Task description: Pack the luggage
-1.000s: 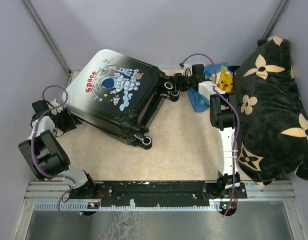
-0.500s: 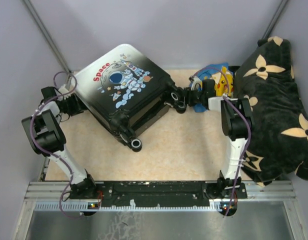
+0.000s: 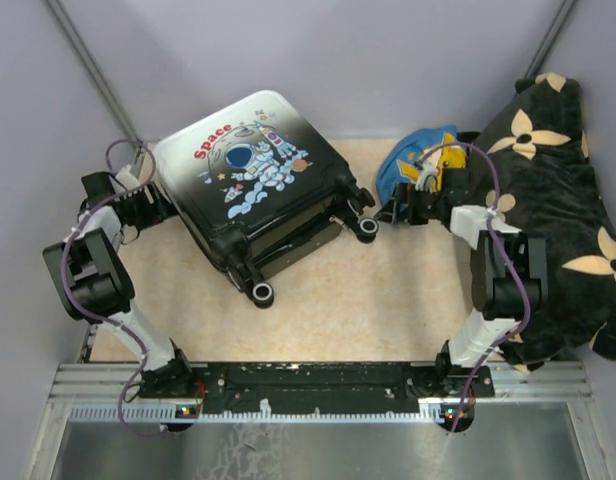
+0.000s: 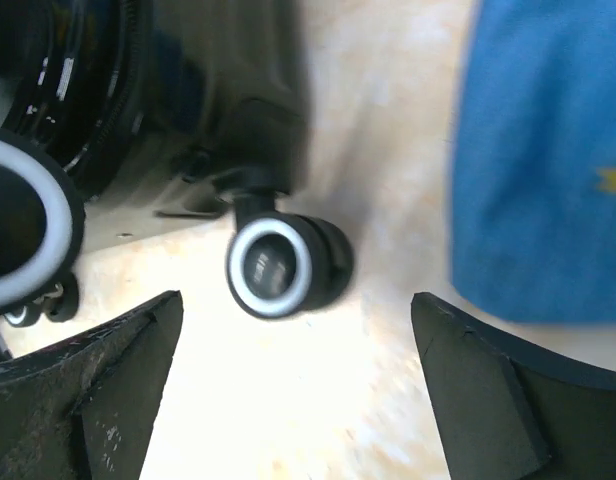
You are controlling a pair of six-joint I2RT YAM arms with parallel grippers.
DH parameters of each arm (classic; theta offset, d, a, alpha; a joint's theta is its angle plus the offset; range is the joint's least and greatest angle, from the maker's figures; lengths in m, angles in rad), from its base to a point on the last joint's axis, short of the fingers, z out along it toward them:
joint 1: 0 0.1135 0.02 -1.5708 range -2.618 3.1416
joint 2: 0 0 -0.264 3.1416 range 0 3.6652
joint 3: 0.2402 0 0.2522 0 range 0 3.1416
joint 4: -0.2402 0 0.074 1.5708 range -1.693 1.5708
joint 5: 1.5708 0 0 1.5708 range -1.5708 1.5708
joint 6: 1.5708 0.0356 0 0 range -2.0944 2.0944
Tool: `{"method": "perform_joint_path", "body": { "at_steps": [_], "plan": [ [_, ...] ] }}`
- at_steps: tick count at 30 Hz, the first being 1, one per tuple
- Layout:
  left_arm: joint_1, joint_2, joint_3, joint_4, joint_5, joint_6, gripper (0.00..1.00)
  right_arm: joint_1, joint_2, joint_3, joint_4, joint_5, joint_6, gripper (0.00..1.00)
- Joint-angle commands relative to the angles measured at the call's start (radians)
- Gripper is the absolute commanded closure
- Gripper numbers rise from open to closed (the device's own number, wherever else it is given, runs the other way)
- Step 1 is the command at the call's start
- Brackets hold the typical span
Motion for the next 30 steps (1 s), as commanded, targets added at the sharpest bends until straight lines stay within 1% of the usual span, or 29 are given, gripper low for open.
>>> {"method": "perform_joint_path", "body": {
  "at_steps": [1,3,5,9,13,18,25,30],
  "plan": [
    [0.014,-0.177,-0.085,0.063,-0.001,-0.003,0.26,-0.067,-0.129,0.067,-0.264,0.091,-0.133,0.02],
    [0.014,-0.212,-0.105,0.055,-0.012,0.001,0.24,-0.081,-0.157,0.106,-0.378,0.131,-0.174,0.01],
    [0.014,-0.239,-0.125,0.050,-0.012,0.001,0.23,-0.082,-0.192,0.146,-0.449,0.172,-0.202,0.01],
    [0.014,-0.287,-0.170,0.083,-0.027,-0.006,0.21,-0.070,-0.271,0.209,-0.501,0.197,-0.202,0.01],
    [0.014,-0.317,-0.180,0.112,-0.027,-0.016,0.18,0.007,-0.271,0.324,-0.583,0.243,-0.203,0.01],
    [0.015,-0.347,-0.181,0.108,-0.031,-0.012,0.18,0.131,-0.240,0.404,-0.610,0.317,-0.219,0.01],
    [0.017,-0.399,-0.235,0.132,-0.030,-0.033,0.18,0.299,-0.154,0.472,-0.607,0.470,-0.283,0.01],
    [0.027,-0.429,-0.258,0.136,-0.038,-0.048,0.18,0.340,-0.090,0.492,-0.595,0.569,-0.307,0.01]
  ]
}}
